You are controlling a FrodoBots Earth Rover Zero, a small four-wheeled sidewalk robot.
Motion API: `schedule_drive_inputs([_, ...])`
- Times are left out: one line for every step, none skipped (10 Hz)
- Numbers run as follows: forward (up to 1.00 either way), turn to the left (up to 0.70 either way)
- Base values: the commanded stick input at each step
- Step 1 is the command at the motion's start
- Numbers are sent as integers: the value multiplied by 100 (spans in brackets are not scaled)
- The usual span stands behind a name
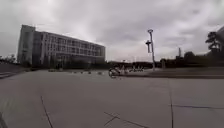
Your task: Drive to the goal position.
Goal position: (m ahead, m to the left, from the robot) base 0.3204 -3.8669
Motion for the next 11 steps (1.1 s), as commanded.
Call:
schedule_drive_inputs([0,-100])
schedule_drive_inputs([0,-100])
schedule_drive_inputs([0,-100])
schedule_drive_inputs([0,-100])
schedule_drive_inputs([0,-100])
schedule_drive_inputs([0,-100])
schedule_drive_inputs([0,-100])
schedule_drive_inputs([0,-100])
schedule_drive_inputs([0,-100])
schedule_drive_inputs([0,-100])
schedule_drive_inputs([0,-100])
